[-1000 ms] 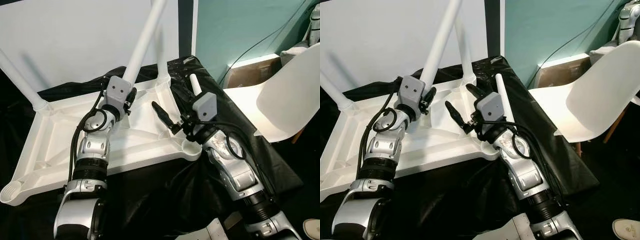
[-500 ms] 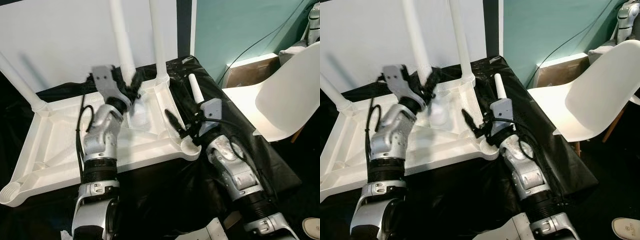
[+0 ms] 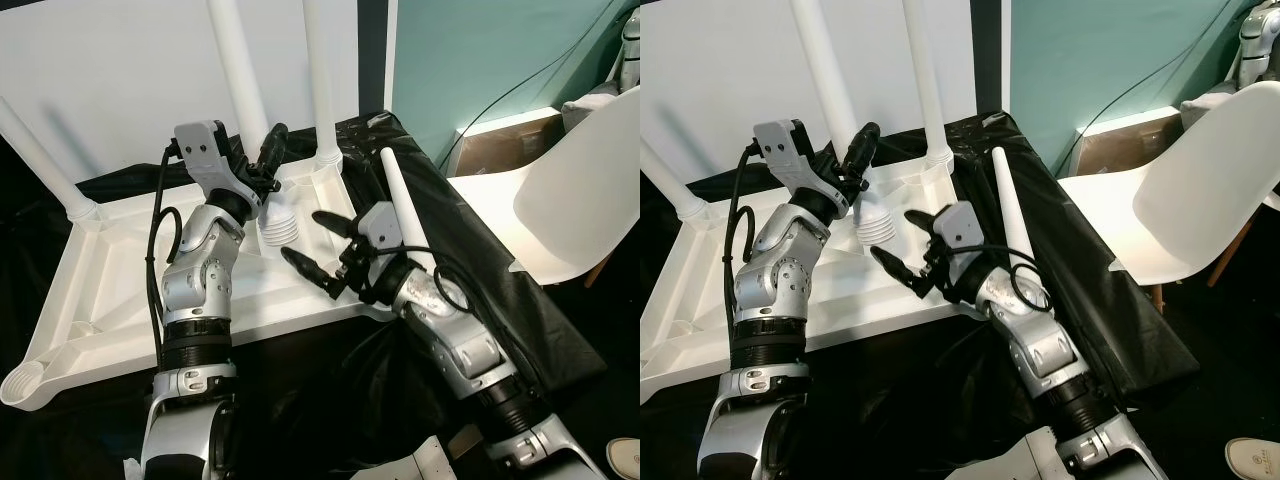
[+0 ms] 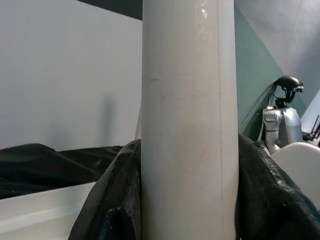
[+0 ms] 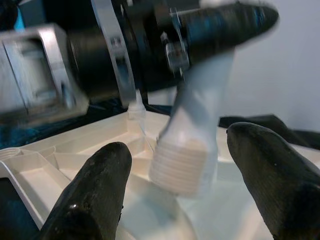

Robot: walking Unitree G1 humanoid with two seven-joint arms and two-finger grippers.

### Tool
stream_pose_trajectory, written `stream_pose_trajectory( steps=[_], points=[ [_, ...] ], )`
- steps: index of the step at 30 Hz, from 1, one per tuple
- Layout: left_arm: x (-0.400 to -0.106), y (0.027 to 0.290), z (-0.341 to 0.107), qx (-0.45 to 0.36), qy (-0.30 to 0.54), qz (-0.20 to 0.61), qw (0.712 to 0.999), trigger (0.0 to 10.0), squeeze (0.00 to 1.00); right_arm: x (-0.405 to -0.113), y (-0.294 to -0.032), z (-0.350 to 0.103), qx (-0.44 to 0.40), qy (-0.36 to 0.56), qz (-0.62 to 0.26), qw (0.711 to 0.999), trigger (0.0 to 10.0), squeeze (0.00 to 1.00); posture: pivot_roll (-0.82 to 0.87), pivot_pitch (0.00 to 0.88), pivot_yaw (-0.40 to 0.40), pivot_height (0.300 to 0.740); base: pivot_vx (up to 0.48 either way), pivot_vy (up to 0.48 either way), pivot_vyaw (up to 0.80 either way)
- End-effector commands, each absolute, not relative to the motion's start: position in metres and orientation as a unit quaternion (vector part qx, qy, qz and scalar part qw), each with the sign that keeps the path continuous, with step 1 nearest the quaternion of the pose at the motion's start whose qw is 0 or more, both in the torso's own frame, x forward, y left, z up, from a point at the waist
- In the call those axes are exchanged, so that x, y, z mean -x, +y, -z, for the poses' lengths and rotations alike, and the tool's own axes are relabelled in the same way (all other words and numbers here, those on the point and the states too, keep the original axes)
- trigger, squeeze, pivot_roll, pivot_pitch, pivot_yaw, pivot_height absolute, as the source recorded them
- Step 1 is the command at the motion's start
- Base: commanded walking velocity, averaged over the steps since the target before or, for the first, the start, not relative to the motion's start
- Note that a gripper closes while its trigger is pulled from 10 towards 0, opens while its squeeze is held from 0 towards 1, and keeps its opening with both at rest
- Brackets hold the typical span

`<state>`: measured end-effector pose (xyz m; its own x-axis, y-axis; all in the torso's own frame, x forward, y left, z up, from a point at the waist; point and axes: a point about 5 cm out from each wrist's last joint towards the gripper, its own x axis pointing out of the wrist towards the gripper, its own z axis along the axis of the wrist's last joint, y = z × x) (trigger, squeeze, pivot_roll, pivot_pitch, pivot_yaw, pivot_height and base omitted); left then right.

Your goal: Building children table

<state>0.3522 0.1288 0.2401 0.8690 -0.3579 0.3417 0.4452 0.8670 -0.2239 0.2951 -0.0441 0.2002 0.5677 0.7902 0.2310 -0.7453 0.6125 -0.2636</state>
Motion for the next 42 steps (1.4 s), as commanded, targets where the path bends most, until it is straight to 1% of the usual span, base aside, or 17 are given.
stream_pose_trajectory(
  steps=[1,4,8,13,17,20,22,23,26,28,30,32,37,38,39,42],
  points=[
    [-0.349,0.127,-0.243,0.143,-0.150,0.222,0.953,0.0,0.00,-0.302,-0.042,-0.203,0.077,-0.164,-0.436,0.882,10.0,0.00,-0.09,0.000,0.115,0.740,0.000,0.000,0.00],
    [-0.349,0.124,-0.243,0.140,-0.150,0.227,0.952,0.0,0.00,-0.306,-0.042,-0.206,0.081,-0.166,-0.434,0.882,10.0,0.00,-0.09,0.000,0.114,0.740,0.000,0.000,0.00],
    [-0.347,0.119,-0.247,0.136,-0.156,0.236,0.949,0.0,0.00,-0.319,-0.044,-0.210,0.059,-0.159,-0.422,0.891,10.0,0.00,-0.09,0.000,0.111,0.740,0.000,0.000,0.00],
    [-0.344,0.118,-0.248,0.125,-0.160,0.245,0.948,0.0,0.00,-0.326,-0.046,-0.210,0.031,-0.147,-0.420,0.895,10.0,0.00,-0.08,0.000,0.106,0.740,0.000,0.000,0.00],
    [-0.339,0.114,-0.246,0.107,-0.162,0.263,0.945,0.0,0.00,-0.332,-0.046,-0.210,-0.002,-0.136,-0.430,0.892,10.0,0.00,-0.07,0.000,0.102,0.740,0.000,0.000,0.00],
    [-0.338,0.113,-0.245,0.106,-0.162,0.270,0.943,0.0,0.00,-0.332,-0.045,-0.209,-0.012,-0.131,-0.437,0.890,10.0,0.00,-0.07,0.000,0.102,0.740,0.000,0.000,0.00],
    [-0.333,0.108,-0.245,0.109,-0.169,0.293,0.935,0.0,0.00,-0.333,-0.044,-0.207,-0.029,-0.124,-0.452,0.883,10.0,0.00,-0.07,0.000,0.102,0.740,0.000,0.000,0.00],
    [-0.333,0.108,-0.245,0.109,-0.169,0.293,0.935,0.0,0.00,-0.333,-0.044,-0.207,-0.029,-0.124,-0.452,0.883,10.0,0.00,-0.07,0.000,0.102,0.740,0.000,0.000,0.00],
    [-0.326,0.101,-0.246,0.110,-0.174,0.326,0.923,0.0,0.00,-0.335,-0.043,-0.204,-0.037,-0.112,-0.470,0.875,10.0,0.00,-0.06,0.000,0.099,0.740,0.000,0.000,0.00],
    [-0.324,0.099,-0.246,0.112,-0.176,0.334,0.919,0.0,0.00,-0.336,-0.042,-0.203,-0.037,-0.109,-0.473,0.873,10.0,0.00,-0.06,0.000,0.097,0.740,0.000,0.000,0.00],
    [-0.320,0.095,-0.249,0.127,-0.183,0.355,0.908,0.0,0.00,-0.337,-0.042,-0.200,-0.036,-0.103,-0.477,0.872,10.0,0.00,-0.06,0.000,0.097,0.740,0.000,0.000,0.00],
    [-0.318,0.093,-0.250,0.132,-0.186,0.365,0.903,0.0,0.00,-0.338,-0.042,-0.199,-0.034,-0.100,-0.479,0.872,10.0,0.00,-0.06,0.000,0.097,0.740,0.000,0.000,0.00],
    [-0.308,0.086,-0.251,0.135,-0.189,0.407,0.884,0.0,0.00,-0.340,-0.041,-0.197,-0.026,-0.097,-0.486,0.868,10.0,0.00,-0.06,0.000,0.099,0.740,0.000,0.000,0.00],
    [-0.308,0.086,-0.251,0.135,-0.189,0.407,0.884,0.0,0.00,-0.340,-0.041,-0.197,-0.026,-0.097,-0.486,0.868,10.0,0.00,-0.06,0.000,0.099,0.740,0.000,0.000,0.00],
    [-0.307,0.085,-0.250,0.135,-0.187,0.412,0.881,0.0,0.00,-0.340,-0.041,-0.197,-0.020,-0.099,-0.485,0.869,0.0,0.00,-0.06,0.000,0.100,0.740,0.000,0.000,0.00],
    [-0.306,0.084,-0.249,0.136,-0.183,0.416,0.880,0.0,0.00,-0.339,-0.040,-0.198,-0.012,-0.107,-0.486,0.867,0.0,0.00,-0.06,0.000,0.102,0.740,0.000,0.000,0.00]
  ],
)
